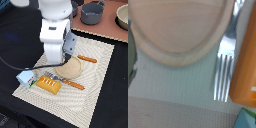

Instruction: Interact with the objects in diverse but meaningful ways.

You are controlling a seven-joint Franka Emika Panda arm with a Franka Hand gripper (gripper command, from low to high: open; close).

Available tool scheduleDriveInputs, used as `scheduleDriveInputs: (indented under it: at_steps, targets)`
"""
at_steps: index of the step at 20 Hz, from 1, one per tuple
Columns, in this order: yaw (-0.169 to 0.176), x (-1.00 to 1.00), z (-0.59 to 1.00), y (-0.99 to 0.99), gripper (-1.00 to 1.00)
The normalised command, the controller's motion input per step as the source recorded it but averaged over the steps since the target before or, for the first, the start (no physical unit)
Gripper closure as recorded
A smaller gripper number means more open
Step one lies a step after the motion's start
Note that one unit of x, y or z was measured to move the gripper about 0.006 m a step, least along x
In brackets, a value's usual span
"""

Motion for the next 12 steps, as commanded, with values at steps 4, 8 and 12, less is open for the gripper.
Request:
scheduleDriveInputs:
  at_steps: [4, 8, 12]
  targets:
    - [-0.035, 0.30, -0.03, -0.59, -1.00]
    - [-0.038, 0.32, -0.03, -0.49, -1.00]
    - [-0.056, 0.27, -0.06, -0.31, -1.00]
